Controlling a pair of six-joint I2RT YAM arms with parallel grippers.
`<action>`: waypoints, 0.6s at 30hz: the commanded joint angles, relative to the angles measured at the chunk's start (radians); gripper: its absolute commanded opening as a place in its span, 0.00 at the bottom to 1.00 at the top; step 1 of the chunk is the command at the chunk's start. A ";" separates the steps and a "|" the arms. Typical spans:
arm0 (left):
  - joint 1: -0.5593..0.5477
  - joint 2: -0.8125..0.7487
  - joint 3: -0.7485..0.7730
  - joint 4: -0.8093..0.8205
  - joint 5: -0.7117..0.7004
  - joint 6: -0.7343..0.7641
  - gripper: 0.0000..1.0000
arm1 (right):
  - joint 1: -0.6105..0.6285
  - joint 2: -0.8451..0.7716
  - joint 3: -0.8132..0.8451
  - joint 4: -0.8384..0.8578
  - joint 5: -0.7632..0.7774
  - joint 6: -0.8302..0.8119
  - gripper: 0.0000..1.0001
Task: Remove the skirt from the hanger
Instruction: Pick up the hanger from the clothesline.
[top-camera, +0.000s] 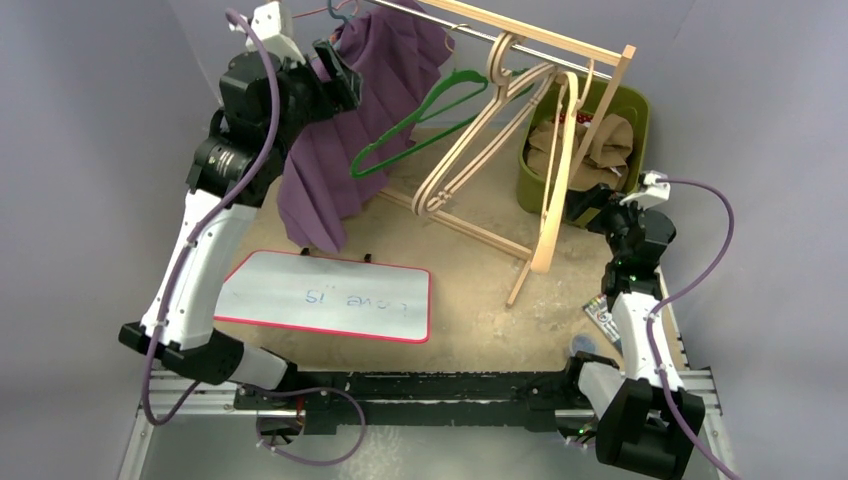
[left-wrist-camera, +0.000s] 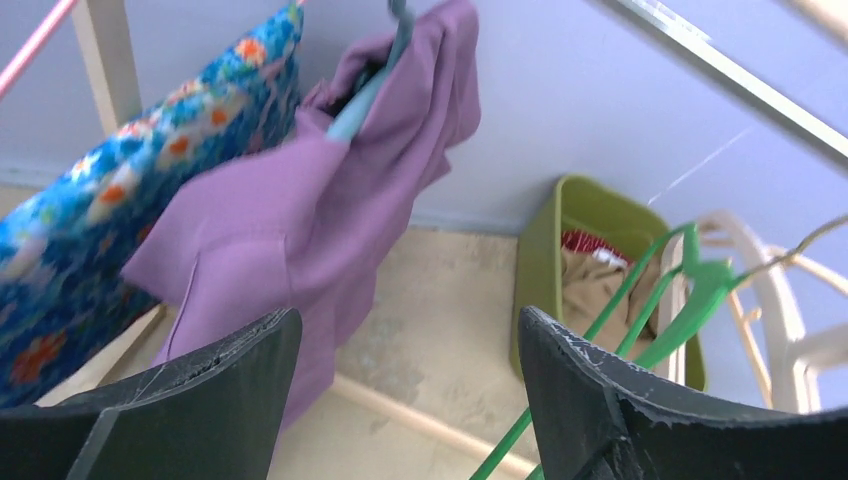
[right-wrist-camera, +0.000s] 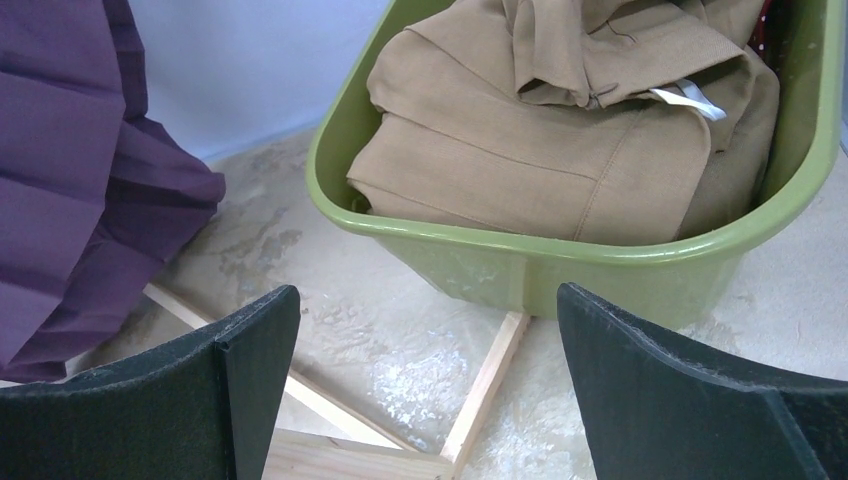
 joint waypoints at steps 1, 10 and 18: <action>0.031 0.073 0.128 0.140 -0.007 -0.036 0.77 | 0.003 -0.027 0.007 0.037 0.013 -0.013 0.99; 0.133 0.257 0.351 0.173 0.001 -0.056 0.69 | 0.003 -0.033 -0.001 0.067 -0.001 0.017 0.99; 0.205 0.316 0.312 0.394 0.220 -0.165 0.51 | 0.003 -0.038 0.012 0.038 -0.005 -0.005 0.99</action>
